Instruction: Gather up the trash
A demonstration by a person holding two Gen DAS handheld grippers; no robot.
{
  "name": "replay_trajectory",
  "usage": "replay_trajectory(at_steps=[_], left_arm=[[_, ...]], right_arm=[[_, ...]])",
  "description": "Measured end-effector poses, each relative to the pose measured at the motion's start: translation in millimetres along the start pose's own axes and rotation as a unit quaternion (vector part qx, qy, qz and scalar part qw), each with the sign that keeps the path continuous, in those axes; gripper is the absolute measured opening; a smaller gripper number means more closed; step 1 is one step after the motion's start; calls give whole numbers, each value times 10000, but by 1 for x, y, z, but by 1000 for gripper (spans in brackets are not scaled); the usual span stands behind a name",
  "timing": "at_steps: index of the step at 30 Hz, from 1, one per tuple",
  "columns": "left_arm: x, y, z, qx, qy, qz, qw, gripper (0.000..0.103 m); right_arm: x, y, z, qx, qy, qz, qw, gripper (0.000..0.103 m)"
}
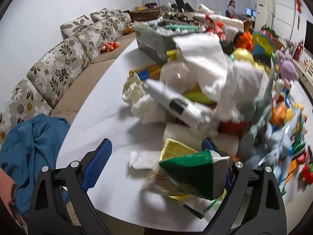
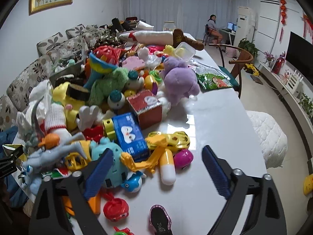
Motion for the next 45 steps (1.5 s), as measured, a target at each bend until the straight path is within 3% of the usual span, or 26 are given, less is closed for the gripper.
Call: replay_trajectory(at_steps=[10, 19, 36, 39, 45], left_arm=[[28, 43, 0, -61, -106, -522, 9986, 91], [30, 85, -14, 81, -219, -727, 9971, 91], [61, 68, -30, 233, -706, -598, 9954, 91], [62, 65, -30, 289, -773, -544, 9951, 95], [72, 59, -23, 354, -482, -716, 9956, 96]], right_arm=[[14, 16, 25, 18, -28, 3, 10000, 98], [8, 37, 45, -249, -104, 272, 9993, 98], [41, 38, 90, -56, -140, 161, 9998, 98], [43, 34, 94, -65, -109, 183, 9998, 98], [47, 33, 102, -7, -50, 131, 9999, 98]])
Point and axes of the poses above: each gripper's, at about its wrist camera, not at the fingertips, and x roughly against the way its jaws point, z to its left, y to its top, the point moved 9 cm from there along -x, roughly the way its jaws point, and after that the axes turned 7 degrees about -z, right-handed, at the moved point
